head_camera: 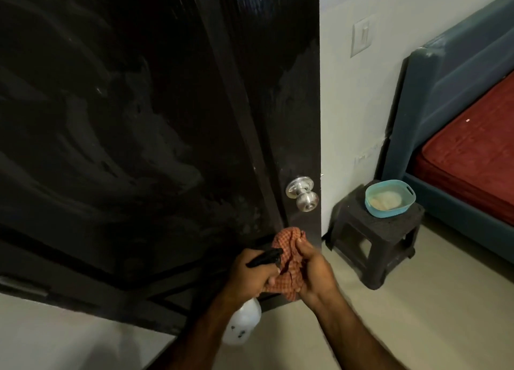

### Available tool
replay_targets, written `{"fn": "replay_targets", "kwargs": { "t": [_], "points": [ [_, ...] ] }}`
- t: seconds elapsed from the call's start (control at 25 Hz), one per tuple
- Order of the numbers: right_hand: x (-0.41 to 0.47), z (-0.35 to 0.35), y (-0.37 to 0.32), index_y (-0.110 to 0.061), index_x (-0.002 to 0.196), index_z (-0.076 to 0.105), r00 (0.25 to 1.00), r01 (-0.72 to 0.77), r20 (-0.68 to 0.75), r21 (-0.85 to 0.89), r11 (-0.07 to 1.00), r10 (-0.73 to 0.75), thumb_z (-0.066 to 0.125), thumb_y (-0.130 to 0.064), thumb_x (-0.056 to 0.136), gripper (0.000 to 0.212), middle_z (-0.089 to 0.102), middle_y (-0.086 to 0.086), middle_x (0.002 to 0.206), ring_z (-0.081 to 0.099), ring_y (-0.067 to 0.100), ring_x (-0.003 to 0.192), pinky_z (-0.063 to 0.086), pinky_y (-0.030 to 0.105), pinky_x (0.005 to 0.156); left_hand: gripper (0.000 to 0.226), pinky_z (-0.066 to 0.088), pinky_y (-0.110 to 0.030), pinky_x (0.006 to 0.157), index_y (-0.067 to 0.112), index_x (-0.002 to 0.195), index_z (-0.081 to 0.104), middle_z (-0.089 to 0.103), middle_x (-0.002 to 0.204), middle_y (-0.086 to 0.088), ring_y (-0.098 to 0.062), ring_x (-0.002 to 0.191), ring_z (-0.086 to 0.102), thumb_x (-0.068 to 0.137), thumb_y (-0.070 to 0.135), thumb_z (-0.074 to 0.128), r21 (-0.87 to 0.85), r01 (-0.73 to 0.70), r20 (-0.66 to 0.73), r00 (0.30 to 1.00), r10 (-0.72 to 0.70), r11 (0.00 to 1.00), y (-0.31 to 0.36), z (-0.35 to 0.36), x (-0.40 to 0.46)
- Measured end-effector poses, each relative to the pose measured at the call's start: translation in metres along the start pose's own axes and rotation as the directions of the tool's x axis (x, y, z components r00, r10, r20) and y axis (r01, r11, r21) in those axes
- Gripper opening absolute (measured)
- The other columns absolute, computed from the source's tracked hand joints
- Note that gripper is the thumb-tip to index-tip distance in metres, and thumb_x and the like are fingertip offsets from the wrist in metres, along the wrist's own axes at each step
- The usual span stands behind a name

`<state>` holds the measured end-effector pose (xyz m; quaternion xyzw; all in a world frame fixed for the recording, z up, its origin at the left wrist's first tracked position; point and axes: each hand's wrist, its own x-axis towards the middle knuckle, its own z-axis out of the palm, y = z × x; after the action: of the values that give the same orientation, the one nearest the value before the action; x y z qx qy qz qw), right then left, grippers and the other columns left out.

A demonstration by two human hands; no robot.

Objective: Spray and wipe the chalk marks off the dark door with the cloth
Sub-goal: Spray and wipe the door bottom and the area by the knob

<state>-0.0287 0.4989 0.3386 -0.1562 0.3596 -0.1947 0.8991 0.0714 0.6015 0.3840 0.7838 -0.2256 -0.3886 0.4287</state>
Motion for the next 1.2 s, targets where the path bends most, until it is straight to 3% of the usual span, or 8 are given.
{"fn": "replay_targets", "kwargs": {
  "t": [0.2, 0.36, 0.44, 0.56, 0.72, 0.8, 0.96, 1.2],
  "points": [
    [-0.029, -0.016, -0.033, -0.001, 0.134, 0.071, 0.997, 0.073, 0.029, 0.077, 0.994, -0.076, 0.042, -0.027, 0.111, 0.045, 0.072, 0.023, 0.131, 0.075, 0.039, 0.112, 0.053, 0.052, 0.098, 0.037, 0.034, -0.021, 0.046, 0.018, 0.053, 0.063, 0.053, 0.050, -0.004, -0.011, 0.036, 0.041, 0.087, 0.003, 0.069, -0.021, -0.030, 0.027, 0.999, 0.030, 0.999, 0.011, 0.021, 0.002],
    [-0.006, -0.031, -0.067, -0.024, 0.151, 0.058, 0.889, 0.440, -0.004, -0.268, 0.857, -0.458, 0.045, 0.005, 0.104, 0.057, 0.070, 0.005, 0.140, 0.064, 0.032, 0.132, 0.051, 0.061, 0.109, 0.013, 0.037, -0.025, 0.048, 0.011, 0.093, 0.069, 0.070, 0.078, -0.019, -0.011, 0.047, 0.044, 0.085, 0.005, 0.077, -0.262, 0.022, 0.012, 1.000, -0.019, 0.965, 0.027, 0.012, 0.020],
    [0.001, -0.023, -0.075, -0.033, 0.153, 0.055, 0.740, 0.604, 0.090, -0.524, 0.601, -0.666, 0.060, -0.001, 0.103, 0.059, 0.070, -0.004, 0.141, 0.065, 0.023, 0.133, 0.052, 0.059, 0.110, 0.020, 0.038, -0.026, 0.050, 0.009, 0.103, 0.068, 0.072, 0.081, -0.018, -0.013, 0.049, 0.044, 0.086, 0.005, 0.078, -0.315, 0.035, 0.041, 0.999, -0.023, 0.948, 0.033, 0.005, 0.035],
    [-0.001, -0.005, -0.083, -0.032, 0.154, 0.054, 0.524, 0.613, 0.341, -0.787, 0.067, -0.780, 0.078, -0.019, 0.097, 0.063, 0.060, -0.021, 0.139, 0.059, -0.002, 0.129, 0.049, 0.017, 0.107, 0.023, 0.040, -0.023, 0.049, 0.009, 0.110, 0.066, 0.074, 0.077, -0.009, -0.012, 0.051, 0.046, 0.089, 0.005, 0.077, -0.316, 0.024, 0.096, 0.995, 0.007, 0.948, 0.042, -0.006, 0.057],
    [0.013, 0.017, -0.094, -0.032, 0.147, 0.060, 0.520, 0.307, 0.398, -0.913, -0.269, -0.756, 0.067, -0.058, 0.099, 0.055, 0.052, -0.009, 0.128, 0.051, 0.002, 0.115, 0.050, 0.021, 0.094, 0.024, 0.038, -0.028, 0.053, 0.014, 0.108, 0.065, 0.069, 0.064, 0.001, -0.011, 0.049, 0.045, 0.090, 0.006, 0.078, -0.305, 0.005, 0.204, 0.977, 0.060, 0.952, 0.042, -0.022, 0.080],
    [0.024, 0.023, -0.089, -0.029, 0.119, 0.071, 0.496, 0.255, 0.265, -0.955, -0.153, -0.827, 0.053, -0.064, 0.103, 0.042, 0.060, -0.005, 0.111, 0.059, 0.012, 0.102, 0.056, 0.036, 0.086, 0.016, 0.037, -0.030, 0.054, 0.012, 0.101, 0.067, 0.067, 0.060, 0.003, -0.012, 0.048, 0.043, 0.090, 0.007, 0.078, -0.272, -0.029, 0.262, 0.960, 0.102, 0.962, 0.040, -0.029, 0.088],
    [0.036, 0.042, -0.081, -0.016, 0.114, 0.074, 0.779, 0.383, -0.307, -0.458, 0.802, -0.547, 0.047, -0.043, 0.112, 0.038, 0.081, 0.003, 0.097, 0.077, 0.020, 0.093, 0.059, 0.028, 0.067, 0.015, 0.039, -0.029, 0.052, 0.013, 0.086, 0.072, 0.063, 0.065, -0.005, -0.015, 0.050, 0.046, 0.077, 0.021, 0.081, -0.216, -0.071, 0.331, 0.933, 0.141, 0.974, 0.039, -0.039, 0.101],
    [0.029, 0.013, -0.059, -0.015, 0.135, 0.070, 0.824, 0.521, -0.352, 0.162, 0.838, -0.445, 0.058, -0.043, 0.096, 0.050, 0.071, 0.014, 0.135, 0.067, 0.036, 0.122, 0.055, 0.053, 0.101, 0.014, 0.043, -0.030, 0.059, 0.018, 0.075, 0.072, 0.067, 0.062, -0.001, -0.007, 0.051, 0.052, 0.079, 0.031, 0.076, -0.180, -0.229, 0.316, 0.908, 0.277, 0.957, 0.036, -0.030, 0.115]
  ]
}}
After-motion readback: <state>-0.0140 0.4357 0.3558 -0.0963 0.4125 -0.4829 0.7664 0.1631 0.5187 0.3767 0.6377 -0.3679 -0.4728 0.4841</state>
